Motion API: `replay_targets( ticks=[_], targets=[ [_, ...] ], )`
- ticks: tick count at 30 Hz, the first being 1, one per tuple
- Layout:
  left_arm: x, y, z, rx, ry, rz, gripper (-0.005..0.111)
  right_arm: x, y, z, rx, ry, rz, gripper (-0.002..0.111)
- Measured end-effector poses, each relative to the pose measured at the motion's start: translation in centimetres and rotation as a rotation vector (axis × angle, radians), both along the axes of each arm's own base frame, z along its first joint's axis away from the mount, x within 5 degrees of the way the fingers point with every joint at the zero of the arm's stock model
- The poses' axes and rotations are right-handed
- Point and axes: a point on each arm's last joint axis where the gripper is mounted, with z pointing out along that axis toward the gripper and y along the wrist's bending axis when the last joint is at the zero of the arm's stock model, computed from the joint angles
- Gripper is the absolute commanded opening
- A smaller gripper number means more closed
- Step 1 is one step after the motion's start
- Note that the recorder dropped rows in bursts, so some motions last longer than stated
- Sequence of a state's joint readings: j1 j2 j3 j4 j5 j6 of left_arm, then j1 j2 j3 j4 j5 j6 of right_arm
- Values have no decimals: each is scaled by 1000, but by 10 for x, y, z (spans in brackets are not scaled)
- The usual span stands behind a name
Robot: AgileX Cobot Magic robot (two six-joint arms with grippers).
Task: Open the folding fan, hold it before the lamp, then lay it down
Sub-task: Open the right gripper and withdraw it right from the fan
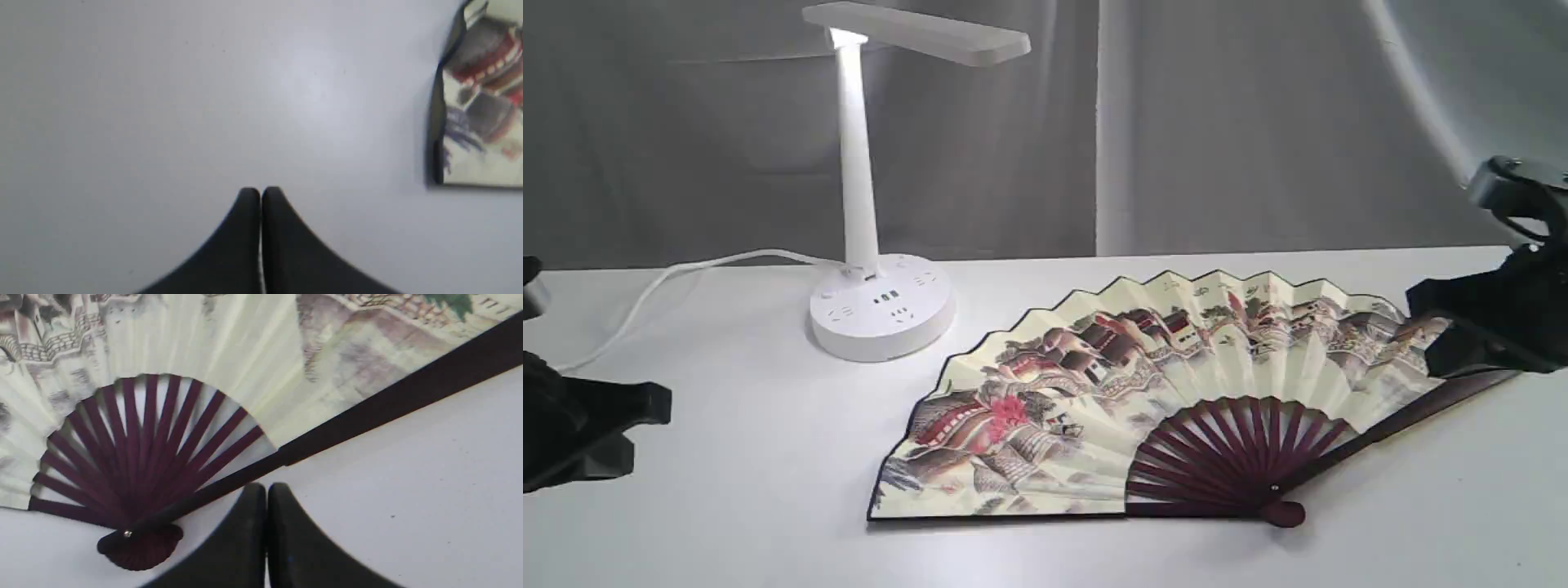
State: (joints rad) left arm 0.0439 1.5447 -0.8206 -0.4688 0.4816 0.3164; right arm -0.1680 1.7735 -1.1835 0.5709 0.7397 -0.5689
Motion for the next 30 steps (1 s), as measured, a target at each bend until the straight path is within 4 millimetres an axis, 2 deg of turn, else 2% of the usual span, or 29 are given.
replay_targets(
  ticks=[4,8,14,27,30],
  targets=[
    [-6,5,-2,54,82,-8,0,-4,11,2,-57,57,-31,0],
    [-11,12,-5,131,148,18,0,-12,11,6,-177,123,-86,0],
    [-14,17,-5,184,186,37,0,-23,9,15,-257,182,-121,0],
    [-4,19,31,211,195,25,0,-59,9,32,-296,142,-123,0],
    [-2,20,35,218,185,23,0,-65,9,42,-296,106,-128,0]
  ],
)
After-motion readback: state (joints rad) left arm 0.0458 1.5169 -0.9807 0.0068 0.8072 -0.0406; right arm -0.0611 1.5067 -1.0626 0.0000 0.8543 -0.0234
